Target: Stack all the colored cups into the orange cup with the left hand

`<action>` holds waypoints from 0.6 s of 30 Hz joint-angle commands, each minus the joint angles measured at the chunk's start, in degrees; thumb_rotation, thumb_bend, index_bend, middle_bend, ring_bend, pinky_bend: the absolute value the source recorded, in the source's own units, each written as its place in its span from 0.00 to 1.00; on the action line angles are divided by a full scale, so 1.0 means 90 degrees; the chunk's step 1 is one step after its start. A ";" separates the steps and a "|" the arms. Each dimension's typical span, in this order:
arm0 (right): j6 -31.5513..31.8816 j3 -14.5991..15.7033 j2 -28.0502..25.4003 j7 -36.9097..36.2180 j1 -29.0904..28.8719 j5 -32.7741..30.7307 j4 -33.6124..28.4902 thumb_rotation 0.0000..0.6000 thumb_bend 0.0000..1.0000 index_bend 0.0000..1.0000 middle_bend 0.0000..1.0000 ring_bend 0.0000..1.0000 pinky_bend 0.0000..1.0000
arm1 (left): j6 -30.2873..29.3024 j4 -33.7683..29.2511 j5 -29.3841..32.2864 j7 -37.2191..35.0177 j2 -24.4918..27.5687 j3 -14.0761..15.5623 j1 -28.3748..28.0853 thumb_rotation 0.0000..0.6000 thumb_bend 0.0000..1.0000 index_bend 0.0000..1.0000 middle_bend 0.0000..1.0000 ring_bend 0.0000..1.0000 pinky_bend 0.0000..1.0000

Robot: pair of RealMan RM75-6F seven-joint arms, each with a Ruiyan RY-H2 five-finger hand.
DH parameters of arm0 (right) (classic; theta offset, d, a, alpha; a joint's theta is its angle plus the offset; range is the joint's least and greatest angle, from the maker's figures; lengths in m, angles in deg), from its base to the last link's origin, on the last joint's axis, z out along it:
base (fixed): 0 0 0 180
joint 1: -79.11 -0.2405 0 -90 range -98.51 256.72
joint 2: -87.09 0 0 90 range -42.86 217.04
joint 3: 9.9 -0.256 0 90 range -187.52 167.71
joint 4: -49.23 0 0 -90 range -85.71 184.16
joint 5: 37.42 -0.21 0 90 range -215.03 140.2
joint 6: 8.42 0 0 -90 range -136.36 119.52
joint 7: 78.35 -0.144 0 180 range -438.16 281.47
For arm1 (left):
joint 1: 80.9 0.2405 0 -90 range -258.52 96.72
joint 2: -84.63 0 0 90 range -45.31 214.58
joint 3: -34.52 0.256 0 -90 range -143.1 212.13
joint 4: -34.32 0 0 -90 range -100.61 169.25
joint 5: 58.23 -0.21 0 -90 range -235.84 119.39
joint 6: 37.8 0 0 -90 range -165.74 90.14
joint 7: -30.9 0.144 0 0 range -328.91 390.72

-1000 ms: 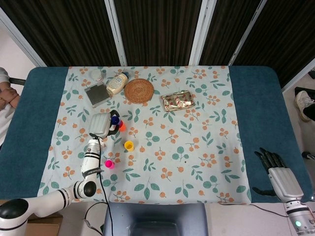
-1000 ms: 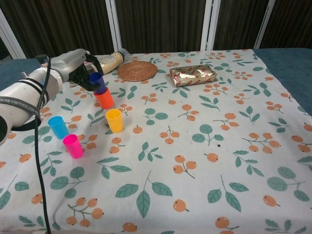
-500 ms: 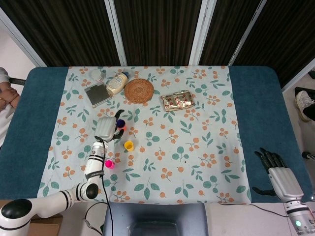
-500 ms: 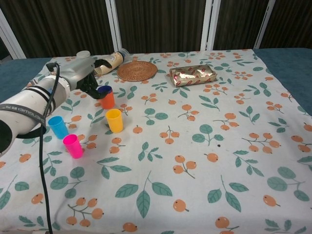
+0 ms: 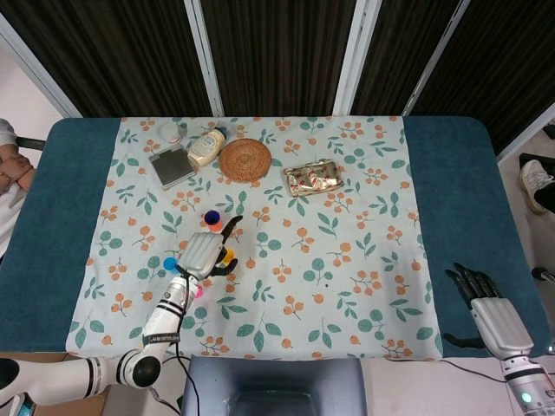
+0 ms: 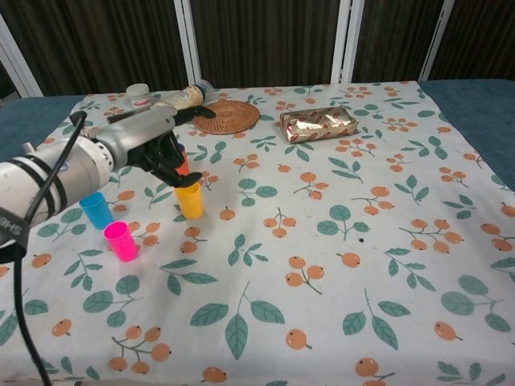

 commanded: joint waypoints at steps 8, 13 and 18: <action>0.0058 0.0020 -0.0057 -0.0143 0.0016 0.0075 0.0023 1.00 0.19 0.00 0.00 0.00 0.00 | -0.0106 0.0539 0.0158 0.0377 -0.0401 0.0301 0.0028 1.00 0.35 0.20 1.00 1.00 1.00; 0.0066 0.0009 -0.0056 -0.0156 0.0016 0.0063 0.0030 1.00 0.19 0.00 0.00 0.00 0.00 | -0.0111 0.0929 0.0083 0.0342 -0.0596 0.0349 0.0039 1.00 0.35 0.30 1.00 1.00 1.00; 0.0066 0.0005 -0.0049 -0.0141 0.0016 0.0054 0.0032 1.00 0.19 0.00 0.00 0.00 0.00 | -0.0124 0.1131 -0.0028 0.0271 -0.0661 0.0354 0.0064 1.00 0.35 0.34 1.00 1.00 1.00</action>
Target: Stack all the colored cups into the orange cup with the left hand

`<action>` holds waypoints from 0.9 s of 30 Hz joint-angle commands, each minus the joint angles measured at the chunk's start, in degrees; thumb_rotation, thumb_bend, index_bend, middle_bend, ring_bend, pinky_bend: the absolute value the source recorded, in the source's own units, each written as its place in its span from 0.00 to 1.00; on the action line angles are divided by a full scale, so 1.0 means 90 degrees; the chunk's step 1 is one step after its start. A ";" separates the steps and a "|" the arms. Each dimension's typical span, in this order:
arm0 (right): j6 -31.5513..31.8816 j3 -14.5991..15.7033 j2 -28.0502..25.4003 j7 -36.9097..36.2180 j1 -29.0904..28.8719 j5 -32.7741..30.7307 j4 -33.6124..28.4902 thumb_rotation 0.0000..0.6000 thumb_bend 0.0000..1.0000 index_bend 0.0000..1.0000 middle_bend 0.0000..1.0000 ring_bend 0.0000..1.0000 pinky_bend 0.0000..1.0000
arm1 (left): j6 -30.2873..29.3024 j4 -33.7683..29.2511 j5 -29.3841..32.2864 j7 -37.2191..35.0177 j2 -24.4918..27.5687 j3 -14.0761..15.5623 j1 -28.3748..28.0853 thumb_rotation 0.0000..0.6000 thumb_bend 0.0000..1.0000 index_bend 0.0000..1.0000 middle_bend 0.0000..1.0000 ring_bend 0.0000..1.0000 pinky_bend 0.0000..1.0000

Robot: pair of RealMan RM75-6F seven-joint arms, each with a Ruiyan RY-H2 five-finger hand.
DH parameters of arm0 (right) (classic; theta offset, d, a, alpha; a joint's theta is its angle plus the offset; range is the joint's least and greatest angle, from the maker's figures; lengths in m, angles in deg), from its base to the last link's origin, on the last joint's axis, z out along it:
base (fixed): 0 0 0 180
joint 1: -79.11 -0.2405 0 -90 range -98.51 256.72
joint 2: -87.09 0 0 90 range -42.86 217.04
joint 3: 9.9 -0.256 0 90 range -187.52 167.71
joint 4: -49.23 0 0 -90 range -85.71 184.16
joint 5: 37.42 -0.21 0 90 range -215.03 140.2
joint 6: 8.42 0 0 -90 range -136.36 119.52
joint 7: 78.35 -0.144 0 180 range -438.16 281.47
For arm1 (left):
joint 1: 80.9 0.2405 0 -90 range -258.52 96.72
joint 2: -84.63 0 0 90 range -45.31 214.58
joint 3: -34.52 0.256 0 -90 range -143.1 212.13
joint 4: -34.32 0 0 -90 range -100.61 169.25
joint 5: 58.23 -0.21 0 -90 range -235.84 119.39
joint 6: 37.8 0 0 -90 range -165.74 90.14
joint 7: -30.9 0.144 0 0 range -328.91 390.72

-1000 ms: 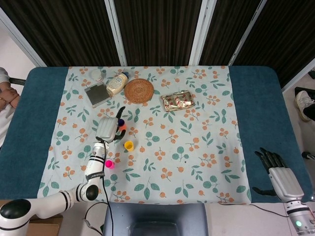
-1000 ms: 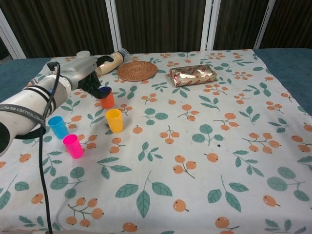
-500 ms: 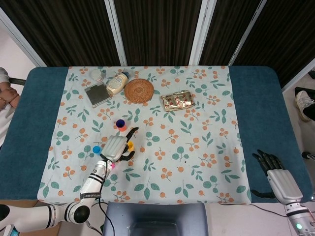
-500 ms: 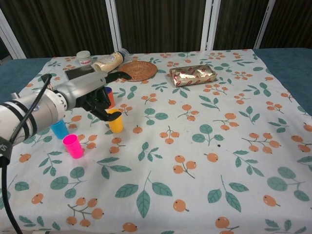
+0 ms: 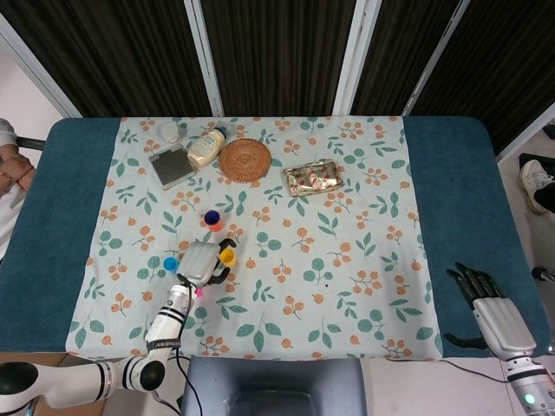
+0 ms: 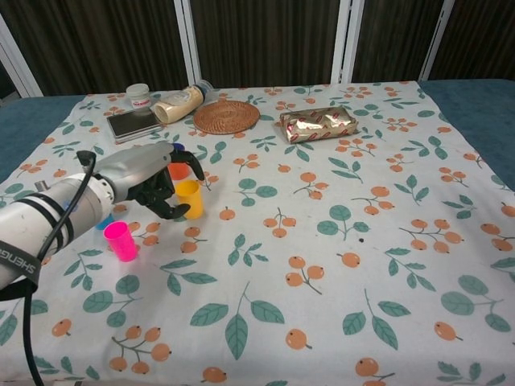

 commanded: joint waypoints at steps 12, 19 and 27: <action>-0.0006 -0.0005 0.0018 0.0051 0.0000 -0.0023 -0.0006 1.00 0.19 0.00 0.00 0.00 0.00 | 0.0077 0.0397 -0.0136 -0.0156 -0.0117 -0.0050 0.0050 1.00 0.36 0.46 1.00 1.00 1.00; 0.0004 -0.0011 0.0003 0.0020 0.0005 -0.0032 -0.0011 1.00 0.19 0.00 0.00 0.00 0.00 | -0.0113 0.0263 -0.0320 -0.0341 -0.0023 -0.0367 0.0004 1.00 0.37 0.51 1.00 1.00 1.00; 0.0012 -0.0037 -0.0033 -0.0097 -0.0001 -0.0056 0.0004 1.00 0.19 0.00 0.00 0.00 0.00 | -0.0444 0.0319 -0.0317 -0.0230 0.0140 -0.1119 -0.0317 1.00 0.38 0.51 1.00 1.00 1.00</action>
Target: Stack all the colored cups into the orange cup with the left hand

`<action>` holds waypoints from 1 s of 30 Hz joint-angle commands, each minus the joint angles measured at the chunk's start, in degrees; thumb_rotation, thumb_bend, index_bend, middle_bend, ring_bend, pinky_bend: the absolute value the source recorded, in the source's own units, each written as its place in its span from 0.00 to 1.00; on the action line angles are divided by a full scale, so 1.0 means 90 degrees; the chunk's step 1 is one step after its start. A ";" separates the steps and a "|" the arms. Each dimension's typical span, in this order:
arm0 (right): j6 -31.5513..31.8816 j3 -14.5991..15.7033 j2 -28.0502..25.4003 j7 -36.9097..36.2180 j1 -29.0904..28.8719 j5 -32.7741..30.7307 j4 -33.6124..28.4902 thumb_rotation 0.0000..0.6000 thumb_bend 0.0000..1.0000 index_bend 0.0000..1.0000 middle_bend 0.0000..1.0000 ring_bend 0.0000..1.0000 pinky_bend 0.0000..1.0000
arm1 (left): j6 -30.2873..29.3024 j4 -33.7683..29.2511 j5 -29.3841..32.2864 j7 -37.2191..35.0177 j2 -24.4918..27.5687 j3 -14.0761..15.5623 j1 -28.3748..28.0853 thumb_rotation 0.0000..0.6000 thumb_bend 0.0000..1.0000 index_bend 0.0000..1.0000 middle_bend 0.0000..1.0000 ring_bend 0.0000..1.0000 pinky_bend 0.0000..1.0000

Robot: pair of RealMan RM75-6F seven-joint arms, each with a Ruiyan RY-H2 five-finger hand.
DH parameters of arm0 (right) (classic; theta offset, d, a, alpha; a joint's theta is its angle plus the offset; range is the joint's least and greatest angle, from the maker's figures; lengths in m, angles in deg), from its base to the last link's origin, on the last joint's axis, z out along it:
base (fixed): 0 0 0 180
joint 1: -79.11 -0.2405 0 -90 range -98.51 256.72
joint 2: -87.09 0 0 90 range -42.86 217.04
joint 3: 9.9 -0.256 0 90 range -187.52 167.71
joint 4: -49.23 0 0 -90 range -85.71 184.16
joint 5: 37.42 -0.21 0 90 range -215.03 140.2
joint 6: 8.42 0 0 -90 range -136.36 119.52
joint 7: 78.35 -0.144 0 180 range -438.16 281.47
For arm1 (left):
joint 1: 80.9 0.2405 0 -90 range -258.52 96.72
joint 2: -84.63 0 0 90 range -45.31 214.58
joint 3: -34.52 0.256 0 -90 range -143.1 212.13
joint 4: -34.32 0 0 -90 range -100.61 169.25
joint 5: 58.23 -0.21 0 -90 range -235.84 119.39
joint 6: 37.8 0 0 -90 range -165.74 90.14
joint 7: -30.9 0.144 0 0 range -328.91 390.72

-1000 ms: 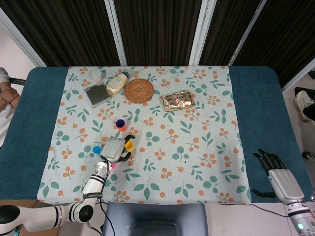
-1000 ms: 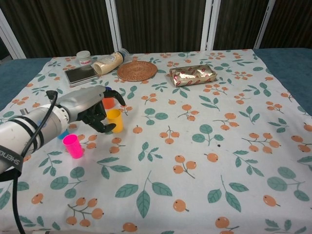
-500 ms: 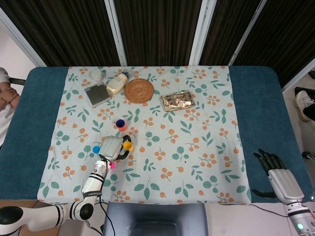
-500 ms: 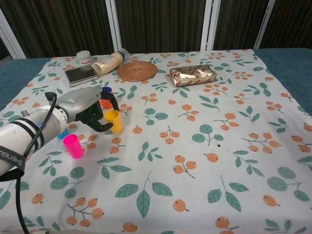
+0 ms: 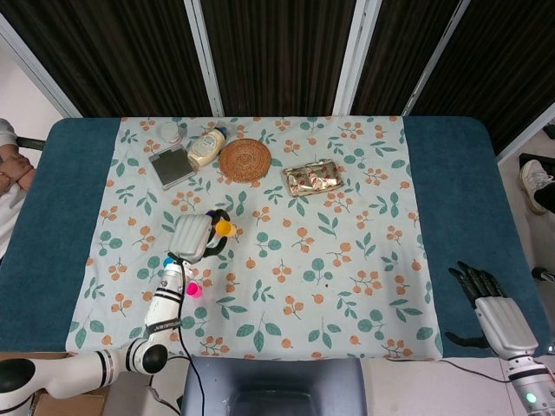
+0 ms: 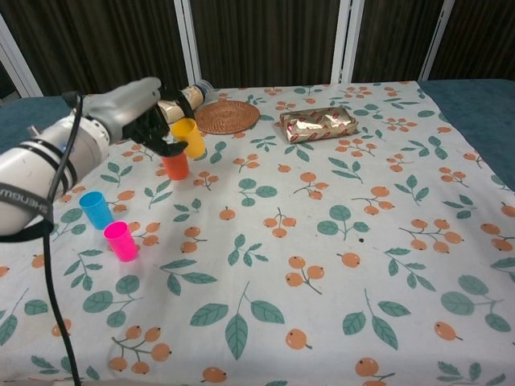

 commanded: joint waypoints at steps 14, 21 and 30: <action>-0.0038 -0.0038 0.0019 0.0056 -0.0016 -0.0090 -0.0002 1.00 0.19 0.00 0.00 0.00 0.00 | 0.0405 0.1390 0.0548 -0.0035 -0.0357 -0.0206 -0.0335 1.00 0.38 0.52 1.00 1.00 1.00; -0.0029 -0.0050 0.0015 0.0048 -0.0013 -0.0104 -0.0006 1.00 0.19 0.00 0.00 0.00 0.00 | 0.0518 0.1637 0.0567 -0.0021 -0.0472 -0.0128 -0.0372 1.00 0.37 0.52 1.00 1.00 1.00; -0.0019 -0.0052 0.0008 0.0029 -0.0010 -0.0091 -0.0002 1.00 0.19 0.00 0.00 0.00 0.00 | 0.0671 0.1766 0.0596 -0.0003 -0.0522 -0.0045 -0.0366 1.00 0.37 0.09 1.00 1.00 1.00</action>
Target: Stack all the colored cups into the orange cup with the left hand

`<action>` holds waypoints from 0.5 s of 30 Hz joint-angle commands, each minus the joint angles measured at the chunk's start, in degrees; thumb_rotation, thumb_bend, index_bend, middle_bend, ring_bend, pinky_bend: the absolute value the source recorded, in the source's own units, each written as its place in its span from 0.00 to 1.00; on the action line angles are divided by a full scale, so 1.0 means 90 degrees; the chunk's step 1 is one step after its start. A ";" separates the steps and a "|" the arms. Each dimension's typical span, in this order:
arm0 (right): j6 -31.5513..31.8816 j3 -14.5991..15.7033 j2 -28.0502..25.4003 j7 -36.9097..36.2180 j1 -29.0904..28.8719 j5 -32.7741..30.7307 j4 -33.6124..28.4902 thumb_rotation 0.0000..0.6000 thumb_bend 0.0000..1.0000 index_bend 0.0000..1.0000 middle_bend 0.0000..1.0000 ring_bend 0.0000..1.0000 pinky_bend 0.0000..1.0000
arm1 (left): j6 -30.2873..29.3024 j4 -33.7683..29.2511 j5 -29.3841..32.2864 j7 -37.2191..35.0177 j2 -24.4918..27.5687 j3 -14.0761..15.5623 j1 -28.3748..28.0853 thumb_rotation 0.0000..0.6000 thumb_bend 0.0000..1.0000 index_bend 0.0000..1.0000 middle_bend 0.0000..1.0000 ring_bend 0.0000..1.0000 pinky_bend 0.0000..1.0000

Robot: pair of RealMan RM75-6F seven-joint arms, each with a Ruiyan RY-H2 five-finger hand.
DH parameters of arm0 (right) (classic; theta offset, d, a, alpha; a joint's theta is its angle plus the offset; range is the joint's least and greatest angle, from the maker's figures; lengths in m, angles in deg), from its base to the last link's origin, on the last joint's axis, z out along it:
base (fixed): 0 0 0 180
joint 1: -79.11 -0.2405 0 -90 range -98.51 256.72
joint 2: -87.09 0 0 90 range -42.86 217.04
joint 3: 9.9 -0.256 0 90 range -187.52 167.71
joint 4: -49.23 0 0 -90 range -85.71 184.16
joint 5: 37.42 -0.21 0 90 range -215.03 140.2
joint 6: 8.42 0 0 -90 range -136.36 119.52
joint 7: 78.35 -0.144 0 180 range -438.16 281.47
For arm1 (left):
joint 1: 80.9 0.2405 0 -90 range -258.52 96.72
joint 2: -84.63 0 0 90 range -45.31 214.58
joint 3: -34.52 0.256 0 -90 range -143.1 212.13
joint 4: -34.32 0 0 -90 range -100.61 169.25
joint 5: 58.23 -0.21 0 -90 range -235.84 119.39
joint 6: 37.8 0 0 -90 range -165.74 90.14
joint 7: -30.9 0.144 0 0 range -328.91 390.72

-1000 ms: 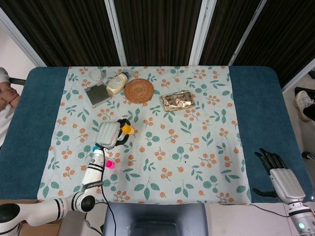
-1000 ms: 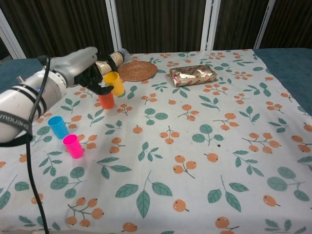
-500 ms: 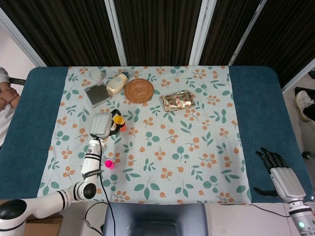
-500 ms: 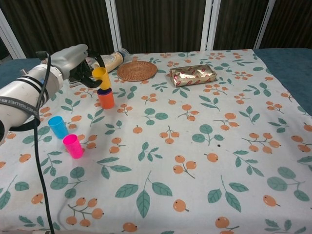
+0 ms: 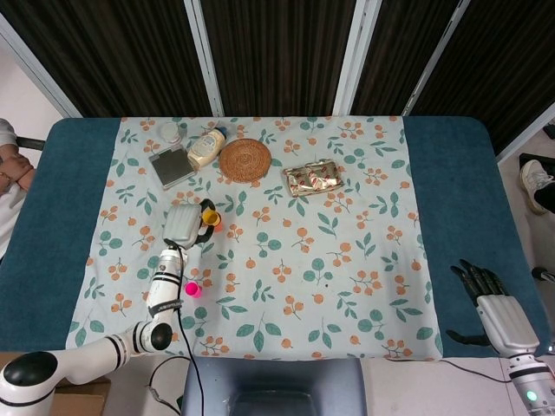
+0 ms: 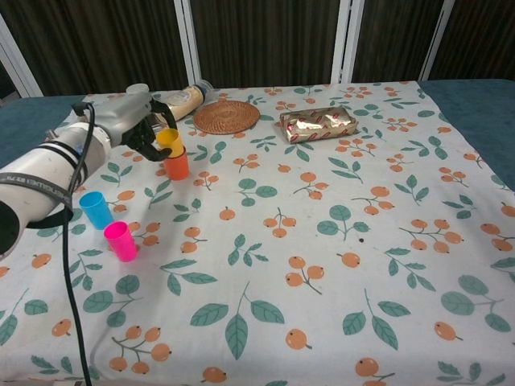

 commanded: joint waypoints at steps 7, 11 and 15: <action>-0.0032 0.0020 0.0016 0.0035 -0.0011 0.0028 0.0001 1.00 0.19 0.00 0.00 0.00 0.00 | -0.0237 -0.0936 -0.0249 -0.0007 0.0513 0.0122 0.0246 1.00 0.37 0.00 1.00 1.00 1.00; -0.0015 0.0046 0.0009 0.0027 -0.0002 0.0084 -0.0015 1.00 0.19 0.00 0.00 0.00 0.00 | -0.0534 -0.2050 -0.0519 -0.0023 0.1187 0.0346 0.0634 1.00 0.36 0.00 1.00 1.00 1.00; 0.0016 0.0062 0.0007 0.0017 0.0013 0.0128 -0.0017 1.00 0.19 0.00 0.00 0.00 0.00 | -0.0843 -0.3086 -0.0844 -0.0059 0.1945 0.0773 0.1152 1.00 0.36 0.02 1.00 1.00 1.00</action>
